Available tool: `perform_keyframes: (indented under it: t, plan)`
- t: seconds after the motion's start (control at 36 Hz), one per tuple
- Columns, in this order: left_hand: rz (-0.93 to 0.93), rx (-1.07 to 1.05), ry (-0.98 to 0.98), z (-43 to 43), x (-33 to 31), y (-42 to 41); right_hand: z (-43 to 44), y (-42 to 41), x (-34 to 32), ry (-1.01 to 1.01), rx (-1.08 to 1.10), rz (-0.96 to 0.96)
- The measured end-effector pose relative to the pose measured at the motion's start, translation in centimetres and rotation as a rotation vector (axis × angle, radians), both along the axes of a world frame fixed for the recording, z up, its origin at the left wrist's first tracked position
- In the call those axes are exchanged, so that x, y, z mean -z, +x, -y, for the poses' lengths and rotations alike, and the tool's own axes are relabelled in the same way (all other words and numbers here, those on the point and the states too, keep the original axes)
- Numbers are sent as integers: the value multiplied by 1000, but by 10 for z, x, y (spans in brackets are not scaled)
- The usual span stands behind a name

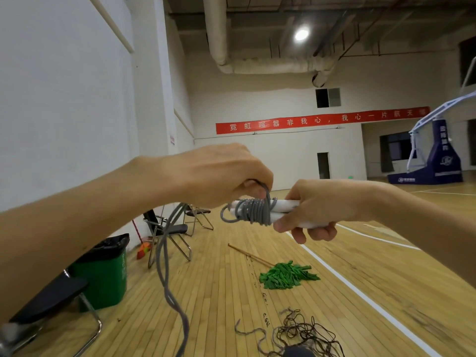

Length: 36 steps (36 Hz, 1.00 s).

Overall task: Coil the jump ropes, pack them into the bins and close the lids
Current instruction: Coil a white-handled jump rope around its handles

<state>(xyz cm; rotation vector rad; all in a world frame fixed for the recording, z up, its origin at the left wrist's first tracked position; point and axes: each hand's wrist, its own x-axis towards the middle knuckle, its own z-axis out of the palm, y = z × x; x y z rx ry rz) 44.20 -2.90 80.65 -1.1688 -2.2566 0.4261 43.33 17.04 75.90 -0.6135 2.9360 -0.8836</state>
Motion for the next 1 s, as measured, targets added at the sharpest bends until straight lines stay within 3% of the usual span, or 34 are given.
perform_keyframes:
  t: [0.19,0.5,0.67,0.86,1.0]
  plan:
    - [119,24,67,2,-9,-3,7,12,1,56,-47,8]
    - [526,112,241,9,-7,-16,13,33,3,101,-152,-10]
    - [808,184,433,14,-3,-23,14,37,6,39,-241,5]
    - [960,257,509,23,5,-33,15,39,6,-74,-318,-44]
    - [1187,405,519,26,11,-46,13,39,5,-150,-416,-14]
